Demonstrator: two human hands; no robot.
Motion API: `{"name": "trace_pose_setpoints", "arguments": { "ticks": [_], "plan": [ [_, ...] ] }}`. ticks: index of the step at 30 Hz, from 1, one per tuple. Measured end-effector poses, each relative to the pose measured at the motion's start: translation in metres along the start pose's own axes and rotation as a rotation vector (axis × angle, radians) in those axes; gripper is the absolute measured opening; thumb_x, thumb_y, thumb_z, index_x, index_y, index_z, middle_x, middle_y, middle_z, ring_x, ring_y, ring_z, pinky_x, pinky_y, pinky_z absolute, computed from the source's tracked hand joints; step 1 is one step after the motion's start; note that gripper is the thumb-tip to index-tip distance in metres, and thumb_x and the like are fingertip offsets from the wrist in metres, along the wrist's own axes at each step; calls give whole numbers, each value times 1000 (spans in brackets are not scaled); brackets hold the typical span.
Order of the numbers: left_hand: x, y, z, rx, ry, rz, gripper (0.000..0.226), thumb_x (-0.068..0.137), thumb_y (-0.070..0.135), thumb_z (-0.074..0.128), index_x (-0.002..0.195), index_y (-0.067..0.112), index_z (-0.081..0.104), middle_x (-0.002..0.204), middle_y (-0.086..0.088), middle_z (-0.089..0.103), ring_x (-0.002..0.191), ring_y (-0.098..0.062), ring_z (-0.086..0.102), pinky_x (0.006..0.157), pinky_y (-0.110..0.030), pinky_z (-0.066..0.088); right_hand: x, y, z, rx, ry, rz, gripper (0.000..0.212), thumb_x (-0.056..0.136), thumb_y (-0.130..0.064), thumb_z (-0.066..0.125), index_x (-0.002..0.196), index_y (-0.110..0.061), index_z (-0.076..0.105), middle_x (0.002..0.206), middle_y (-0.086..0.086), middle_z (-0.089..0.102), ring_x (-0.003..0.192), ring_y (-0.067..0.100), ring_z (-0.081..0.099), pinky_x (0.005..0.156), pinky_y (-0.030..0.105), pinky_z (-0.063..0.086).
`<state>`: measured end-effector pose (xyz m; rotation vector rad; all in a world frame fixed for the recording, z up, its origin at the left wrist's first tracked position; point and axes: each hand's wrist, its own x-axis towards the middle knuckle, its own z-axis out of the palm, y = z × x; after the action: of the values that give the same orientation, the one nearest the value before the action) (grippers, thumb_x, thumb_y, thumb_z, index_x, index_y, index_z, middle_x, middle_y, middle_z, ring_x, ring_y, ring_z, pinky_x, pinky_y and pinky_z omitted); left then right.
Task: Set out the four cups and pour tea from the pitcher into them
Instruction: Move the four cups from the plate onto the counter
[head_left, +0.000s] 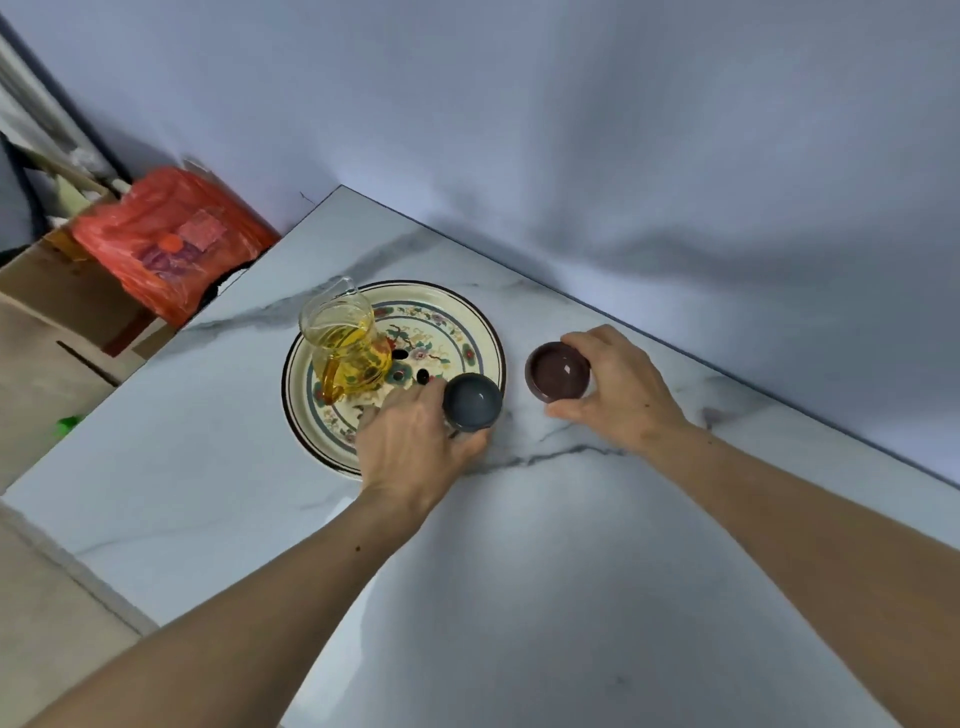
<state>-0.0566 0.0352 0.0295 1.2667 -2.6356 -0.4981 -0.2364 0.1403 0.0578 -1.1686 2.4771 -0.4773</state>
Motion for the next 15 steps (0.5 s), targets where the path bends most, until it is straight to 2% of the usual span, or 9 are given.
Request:
{"name": "trace_pose_setpoints", "arguments": {
  "ticks": [4,8,12,15],
  "plan": [
    [-21,24,4,25,-55,139,52,74,60,67,106,19,66,97,-3,72,94,-28,64,76,-37,45,-57,29,-9,44,64,121,68,66,-32,83,126,-17,55,122,2,54,109,24,55,90,37,48],
    [-47,56,19,19,-88,269,50,73,61,66,104,21,66,96,1,72,93,-24,64,68,-31,34,-119,65,-14,47,127,222,67,65,-33,83,124,-16,55,119,2,54,108,24,55,90,39,48],
    [-85,101,41,-6,-169,358,53,73,61,65,110,23,65,100,3,72,97,-23,62,71,-31,37,-189,112,-20,60,158,342,67,64,-32,84,123,-16,56,119,2,55,106,23,55,91,38,48],
    [-115,132,61,-34,-220,408,50,74,60,64,108,23,65,98,5,72,97,-20,61,72,-29,33,-235,144,-23,74,163,413,66,65,-31,84,123,-16,56,118,1,55,107,22,55,91,37,48]
  ]
}}
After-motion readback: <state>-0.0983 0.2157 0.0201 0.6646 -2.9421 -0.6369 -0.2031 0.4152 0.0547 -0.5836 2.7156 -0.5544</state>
